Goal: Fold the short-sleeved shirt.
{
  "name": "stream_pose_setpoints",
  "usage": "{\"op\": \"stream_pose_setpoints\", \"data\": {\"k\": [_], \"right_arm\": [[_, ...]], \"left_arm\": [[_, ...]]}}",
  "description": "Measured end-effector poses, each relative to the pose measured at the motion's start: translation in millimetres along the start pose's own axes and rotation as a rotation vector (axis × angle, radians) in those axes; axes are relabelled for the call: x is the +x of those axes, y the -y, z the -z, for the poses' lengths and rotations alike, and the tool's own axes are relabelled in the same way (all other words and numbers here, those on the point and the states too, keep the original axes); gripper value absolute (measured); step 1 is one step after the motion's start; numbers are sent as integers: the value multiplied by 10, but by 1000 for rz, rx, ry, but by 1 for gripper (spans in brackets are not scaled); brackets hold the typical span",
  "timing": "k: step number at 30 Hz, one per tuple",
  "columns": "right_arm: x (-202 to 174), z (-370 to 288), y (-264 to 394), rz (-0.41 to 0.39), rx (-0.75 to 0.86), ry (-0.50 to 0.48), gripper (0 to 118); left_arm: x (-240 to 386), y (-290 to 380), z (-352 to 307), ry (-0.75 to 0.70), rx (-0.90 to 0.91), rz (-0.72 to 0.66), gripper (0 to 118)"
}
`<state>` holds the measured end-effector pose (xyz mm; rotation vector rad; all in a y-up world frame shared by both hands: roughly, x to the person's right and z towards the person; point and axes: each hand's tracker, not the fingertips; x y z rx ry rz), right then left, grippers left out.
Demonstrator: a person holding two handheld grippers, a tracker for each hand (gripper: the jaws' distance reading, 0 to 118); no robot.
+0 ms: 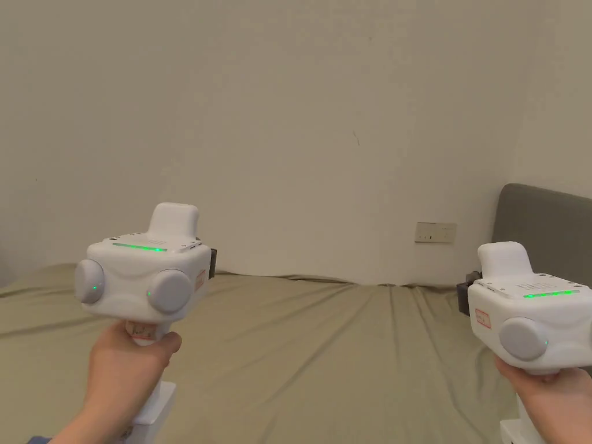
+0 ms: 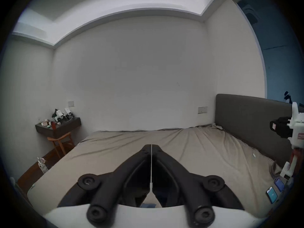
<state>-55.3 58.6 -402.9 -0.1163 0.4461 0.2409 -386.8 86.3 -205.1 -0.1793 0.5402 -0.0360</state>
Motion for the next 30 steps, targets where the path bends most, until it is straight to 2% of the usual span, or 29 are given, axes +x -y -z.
{"op": "stream_pose_setpoints", "data": {"k": [4,6,11,15,19,23,25,26,27,28,29,30], "right_arm": [[-369,13,61,-17,-31,-120,3],[-751,19,122,-5,-30,-239,3],[-2132,-12,323,-20,-82,-520,3],[-3179,-142,509,26,-171,-728,3],[-3803,-287,625,-39,-198,-805,3],[-4034,-306,651,-63,-209,-831,3],[-4055,-255,658,-69,-216,-835,3],[-4050,-221,667,-72,-221,-838,3],[-4035,-181,683,-77,-223,-835,3],[-4019,-138,699,-84,-224,-831,3],[-4003,-81,724,-94,-229,-826,3],[-3983,-7,758,-99,-239,-820,3]], "left_arm": [[-347,322,-105,-70,-86,-71,0],[-673,581,-247,-155,-148,-50,0],[-1631,1237,-848,-358,-293,-93,0],[-2271,1620,-1391,-510,-401,-79,0],[-2653,1831,-1650,-568,-455,-94,0],[-2785,2015,-1568,-558,-502,-114,0],[-2806,2153,-1451,-497,-522,-184,0],[-2831,2238,-1351,-485,-552,-232,8],[-2856,2354,-1228,-479,-583,-286,44],[-2889,2489,-1089,-442,-636,-342,104],[-2846,2662,-997,-377,-669,-387,109],[-2818,2819,-827,-362,-708,-391,109]]}}
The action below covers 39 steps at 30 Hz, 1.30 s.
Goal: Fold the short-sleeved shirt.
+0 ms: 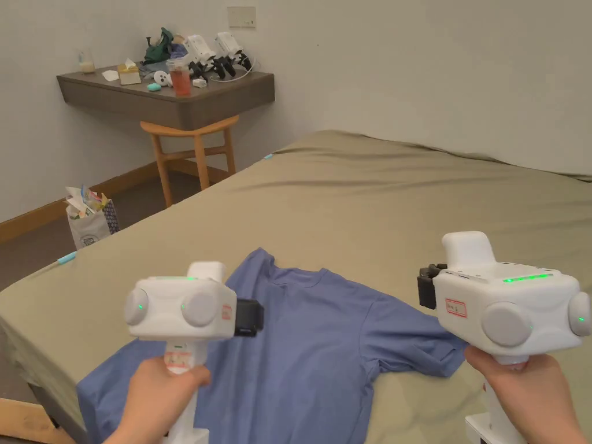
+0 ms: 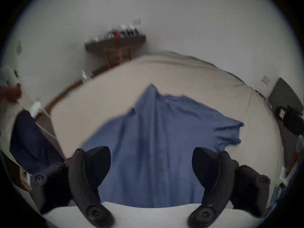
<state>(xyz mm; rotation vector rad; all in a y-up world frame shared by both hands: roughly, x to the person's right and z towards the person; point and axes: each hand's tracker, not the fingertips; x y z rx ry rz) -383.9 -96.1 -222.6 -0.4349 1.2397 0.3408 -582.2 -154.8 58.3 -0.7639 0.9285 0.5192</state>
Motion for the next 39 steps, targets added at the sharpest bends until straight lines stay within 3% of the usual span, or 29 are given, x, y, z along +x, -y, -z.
{"op": "stream_pose_setpoints", "data": {"k": [8,10,12,13,14,15,16,17,21,24,27,31,39], "right_arm": [[484,379,352,3,-102,19,3],[549,407,444,37,-107,5,3],[598,417,527,82,-101,-26,3],[613,410,559,105,-95,-39,3],[617,387,590,127,-87,-57,3],[631,356,620,142,-84,-68,3],[644,318,648,150,-78,-73,3],[657,265,670,153,-75,-69,3],[767,-93,728,172,-48,-65,3],[946,-495,739,167,-4,-31,3],[1177,-972,726,156,57,38,3],[1485,-1646,751,195,136,125,3],[1927,-2992,896,226,240,358,3]], "left_arm": [[189,117,1450,-119,-195,64,110],[129,125,1452,-77,-149,3,114],[153,247,1381,-56,-114,76,108],[147,288,1335,-46,-79,115,94],[142,282,1275,-12,-56,111,60],[115,270,1146,5,-47,120,6],[92,242,1089,81,-40,81,1],[103,262,1093,89,-37,8,1],[273,282,1125,-7,-37,133,2],[374,197,704,149,63,23,1],[744,32,197,171,151,184,1],[1302,-151,-405,332,257,241,1],[3094,-99,-1446,716,378,557,1]]}}
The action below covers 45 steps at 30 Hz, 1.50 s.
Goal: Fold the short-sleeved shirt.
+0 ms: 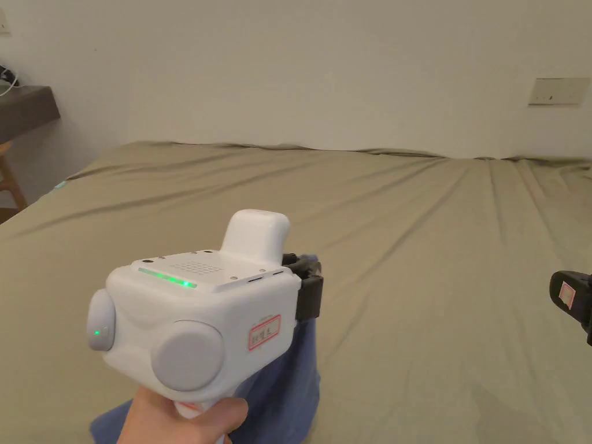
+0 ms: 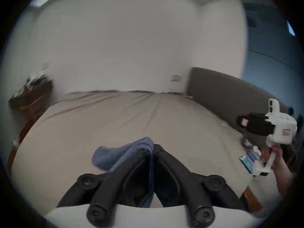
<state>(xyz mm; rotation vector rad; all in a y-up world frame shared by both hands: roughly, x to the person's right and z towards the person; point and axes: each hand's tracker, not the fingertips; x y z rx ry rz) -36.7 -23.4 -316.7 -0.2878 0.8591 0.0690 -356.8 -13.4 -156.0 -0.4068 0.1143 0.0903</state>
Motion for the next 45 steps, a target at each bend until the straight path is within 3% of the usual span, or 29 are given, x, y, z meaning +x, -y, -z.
{"op": "stream_pose_setpoints", "data": {"k": [5,12,17,23,24,26,27,33,35,36,37,38,40,45], "right_arm": [[463,-581,6,7,34,161,3],[1020,-1004,247,34,-10,363,3],[1335,-1075,474,78,-59,424,3],[1501,-1041,673,128,-94,438,3],[1494,-1041,689,131,-97,438,3],[1468,-1055,695,132,-102,435,3],[1452,-1071,693,133,-101,430,3],[1295,-1194,570,129,-58,404,3],[1224,-1247,533,129,-40,387,3],[1179,-1257,520,127,-35,378,3],[1133,-1264,514,123,-29,371,3],[1084,-1265,516,119,-26,360,3],[962,-1277,542,106,-29,347,3],[695,-1250,653,104,-41,293,3]], "left_arm": [[1138,-80,601,244,-58,124,1],[2711,550,1730,472,-310,229,1],[3349,1166,2212,484,-486,326,1],[3507,1673,2459,451,-578,373,2],[3502,1736,2506,444,-586,372,5],[3481,1838,2541,439,-612,357,59],[3423,1847,2548,490,-630,303,69],[3022,1218,1945,496,-472,241,70],[2662,946,1548,503,-381,236,68],[2409,794,1315,481,-344,225,60],[2194,691,1058,441,-293,211,19],[1974,617,761,381,-228,187,0],[1501,547,187,221,-113,139,0],[670,677,-779,-15,-116,27,0]]}}
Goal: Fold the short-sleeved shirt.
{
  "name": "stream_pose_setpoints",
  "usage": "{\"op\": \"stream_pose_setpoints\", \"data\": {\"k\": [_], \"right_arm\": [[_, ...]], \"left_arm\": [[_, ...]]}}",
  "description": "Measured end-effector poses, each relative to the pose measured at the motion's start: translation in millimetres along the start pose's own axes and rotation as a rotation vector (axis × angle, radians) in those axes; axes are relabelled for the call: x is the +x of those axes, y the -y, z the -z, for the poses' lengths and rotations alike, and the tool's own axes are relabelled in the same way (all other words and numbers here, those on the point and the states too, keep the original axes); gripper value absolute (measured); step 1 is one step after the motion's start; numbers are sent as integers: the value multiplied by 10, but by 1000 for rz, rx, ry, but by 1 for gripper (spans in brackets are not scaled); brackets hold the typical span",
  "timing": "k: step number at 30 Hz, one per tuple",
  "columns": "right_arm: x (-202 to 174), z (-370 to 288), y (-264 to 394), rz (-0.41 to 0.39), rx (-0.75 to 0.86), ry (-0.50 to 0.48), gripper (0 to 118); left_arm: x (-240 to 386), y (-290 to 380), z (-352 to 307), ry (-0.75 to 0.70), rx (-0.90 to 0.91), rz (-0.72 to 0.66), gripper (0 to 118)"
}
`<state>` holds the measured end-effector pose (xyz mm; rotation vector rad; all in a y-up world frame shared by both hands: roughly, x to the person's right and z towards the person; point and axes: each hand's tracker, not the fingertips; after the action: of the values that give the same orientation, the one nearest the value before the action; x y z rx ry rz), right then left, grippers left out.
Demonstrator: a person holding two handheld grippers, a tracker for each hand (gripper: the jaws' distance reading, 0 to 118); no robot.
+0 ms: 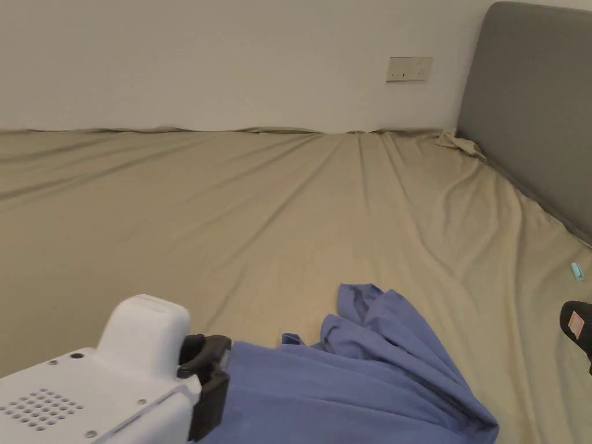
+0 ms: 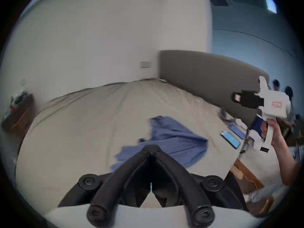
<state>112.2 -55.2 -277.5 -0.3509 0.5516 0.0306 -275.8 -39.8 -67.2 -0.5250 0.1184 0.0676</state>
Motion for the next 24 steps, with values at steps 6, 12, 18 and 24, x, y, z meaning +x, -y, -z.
{"op": "stream_pose_setpoints", "data": {"k": [6,12,18,24], "right_arm": [[-206,75,89,-21,-34,-42,3],[-236,234,87,-45,-61,-54,3],[-103,451,149,-62,-121,-18,3],[55,765,293,-69,-202,23,3]], "left_arm": [[-439,154,28,-62,-22,-127,0],[-509,-2,1004,97,-121,-252,97],[-595,158,2449,63,-313,-297,99],[-527,575,3368,52,-494,-204,99]]}}
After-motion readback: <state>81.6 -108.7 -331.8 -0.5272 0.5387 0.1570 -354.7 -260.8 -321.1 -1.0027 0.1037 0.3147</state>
